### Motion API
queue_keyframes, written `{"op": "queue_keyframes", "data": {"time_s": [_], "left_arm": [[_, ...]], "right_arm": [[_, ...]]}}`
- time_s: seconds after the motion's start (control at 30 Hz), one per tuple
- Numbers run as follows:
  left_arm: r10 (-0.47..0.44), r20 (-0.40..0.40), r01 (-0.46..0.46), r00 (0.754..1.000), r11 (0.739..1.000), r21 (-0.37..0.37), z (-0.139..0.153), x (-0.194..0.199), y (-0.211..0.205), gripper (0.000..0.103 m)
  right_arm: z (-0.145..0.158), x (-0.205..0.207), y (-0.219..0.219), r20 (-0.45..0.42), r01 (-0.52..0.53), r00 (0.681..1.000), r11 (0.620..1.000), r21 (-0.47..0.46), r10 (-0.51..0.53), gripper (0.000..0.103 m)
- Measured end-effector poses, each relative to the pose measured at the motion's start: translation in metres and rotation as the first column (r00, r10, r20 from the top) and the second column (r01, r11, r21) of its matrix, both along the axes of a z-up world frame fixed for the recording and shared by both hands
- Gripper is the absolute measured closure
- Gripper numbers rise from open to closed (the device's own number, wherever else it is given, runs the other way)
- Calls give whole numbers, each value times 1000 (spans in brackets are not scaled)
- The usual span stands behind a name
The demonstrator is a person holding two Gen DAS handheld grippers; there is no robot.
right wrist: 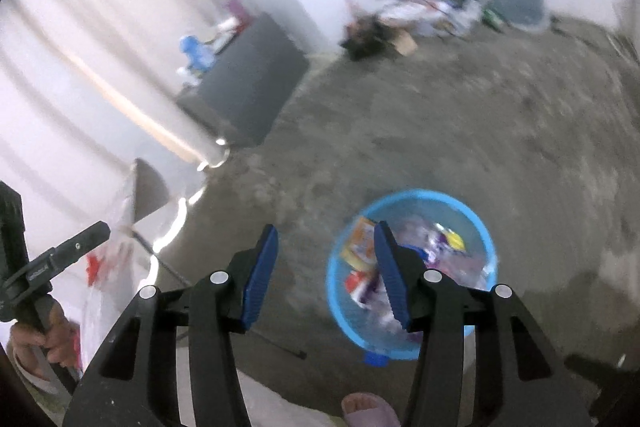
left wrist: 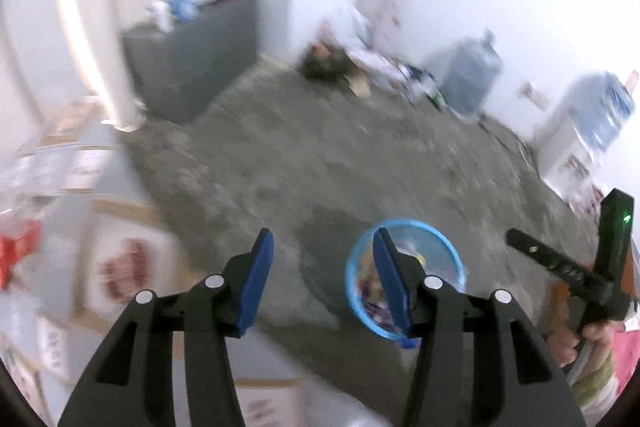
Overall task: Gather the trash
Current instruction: 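Move both tools back to the red wrapper and clear plastic cup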
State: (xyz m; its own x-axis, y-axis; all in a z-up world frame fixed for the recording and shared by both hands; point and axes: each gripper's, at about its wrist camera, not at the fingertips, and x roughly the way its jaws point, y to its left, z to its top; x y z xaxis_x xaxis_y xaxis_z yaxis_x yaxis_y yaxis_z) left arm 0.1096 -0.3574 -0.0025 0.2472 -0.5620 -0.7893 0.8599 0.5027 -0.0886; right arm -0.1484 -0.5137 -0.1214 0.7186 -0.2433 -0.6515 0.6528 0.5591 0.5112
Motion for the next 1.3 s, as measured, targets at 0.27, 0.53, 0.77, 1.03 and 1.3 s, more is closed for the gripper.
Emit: {"op": "queue_keyframes", "data": {"time_s": [0.27,0.53,0.77,1.03,1.3], "left_arm": [[291,81,-270,953,941,-204,47,72,145,53],[452,54,-430,890,873,-229,39,148,247,53],[486,-25,-481,874,854,-201,5,206,270,53],[474,-65,-478,878,865,-153,-19,262,262,53],[506,-58,-509,861,859,-61,-47,288,259,55]], "right_arm": [[60,92,40,43,-241,968,962,-131,248,55],[96,228,110,37,-497,859,850,-175,511,52],[102,344,169,-9,-649,756,748,-138,654,50],[91,433,194,-35,-689,725,724,-36,688,49],[72,512,190,-110,-627,762,769,123,638,50]]}}
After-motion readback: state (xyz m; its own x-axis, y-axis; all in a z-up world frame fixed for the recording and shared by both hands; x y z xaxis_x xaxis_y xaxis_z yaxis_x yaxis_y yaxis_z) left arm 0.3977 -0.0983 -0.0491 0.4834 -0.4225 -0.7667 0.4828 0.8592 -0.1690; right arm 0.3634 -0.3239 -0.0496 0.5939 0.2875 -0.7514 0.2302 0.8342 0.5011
